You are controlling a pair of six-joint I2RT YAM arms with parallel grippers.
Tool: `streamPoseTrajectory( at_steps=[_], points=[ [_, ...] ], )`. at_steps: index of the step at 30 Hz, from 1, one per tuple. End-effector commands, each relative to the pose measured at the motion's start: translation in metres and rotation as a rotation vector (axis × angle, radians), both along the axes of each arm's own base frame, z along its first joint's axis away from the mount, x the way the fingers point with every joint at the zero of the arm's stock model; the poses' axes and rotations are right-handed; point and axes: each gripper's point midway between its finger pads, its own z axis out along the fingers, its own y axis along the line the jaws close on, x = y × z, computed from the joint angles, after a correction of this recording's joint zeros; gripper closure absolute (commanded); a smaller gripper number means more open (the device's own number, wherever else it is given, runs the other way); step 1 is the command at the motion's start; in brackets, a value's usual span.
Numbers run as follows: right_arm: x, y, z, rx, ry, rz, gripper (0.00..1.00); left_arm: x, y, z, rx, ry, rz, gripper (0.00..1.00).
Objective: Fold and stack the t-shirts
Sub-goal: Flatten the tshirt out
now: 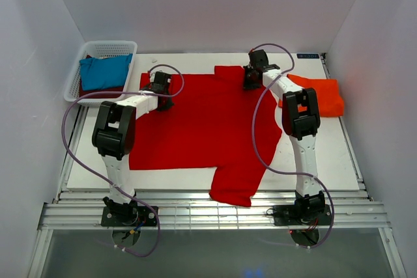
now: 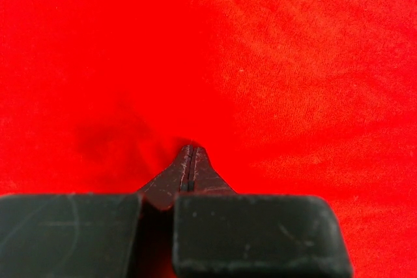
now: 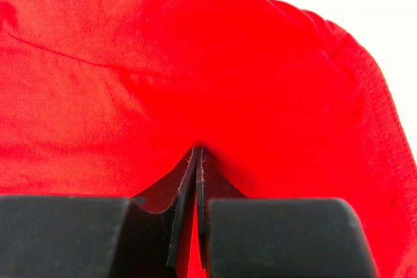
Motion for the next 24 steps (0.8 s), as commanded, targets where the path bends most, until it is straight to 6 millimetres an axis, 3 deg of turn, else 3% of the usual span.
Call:
streamPoseTrajectory(
  at_steps=[1,4,5,6,7,8,10,11,13,16,19,24],
  points=[
    [-0.001,-0.010,-0.016,-0.045,0.041,0.048,0.92,-0.003,-0.002,-0.010,0.001,0.032,-0.004,1.00],
    [0.006,-0.001,-0.005,-0.019,-0.011,0.108,0.92,0.001,-0.005,-0.003,-0.016,0.010,-0.013,1.00],
    [0.009,0.000,0.013,-0.012,-0.054,0.114,0.92,0.002,-0.006,0.001,-0.021,-0.005,-0.014,1.00],
    [-0.001,-0.003,0.008,-0.017,-0.045,0.118,0.92,0.002,-0.006,0.003,-0.025,-0.016,-0.019,1.00],
    [0.004,-0.002,0.020,-0.009,-0.103,0.122,0.92,0.006,-0.008,0.011,-0.034,-0.050,-0.023,1.00],
    [0.004,-0.002,0.048,0.002,-0.164,0.122,0.92,0.009,-0.009,0.023,-0.042,-0.084,-0.028,1.00],
    [-0.004,-0.005,0.053,0.006,-0.190,0.122,0.92,0.014,-0.012,0.037,-0.053,-0.128,-0.039,1.00],
    [-0.005,-0.005,0.065,0.009,-0.209,0.125,0.92,0.015,-0.012,0.043,-0.054,-0.141,-0.043,1.00],
    [-0.006,-0.005,0.069,0.006,-0.201,0.127,0.92,0.017,-0.012,0.045,-0.049,-0.143,-0.045,1.00],
    [-0.015,0.000,0.054,0.017,-0.140,0.163,0.92,0.011,-0.010,0.032,-0.046,-0.113,-0.037,1.00],
    [-0.028,0.001,0.022,0.006,-0.041,0.174,0.92,0.003,-0.009,0.017,-0.042,-0.077,-0.028,1.00],
    [-0.069,-0.001,-0.023,-0.018,0.088,0.192,0.92,-0.017,-0.005,-0.003,-0.027,-0.020,-0.009,1.00]
  ],
)
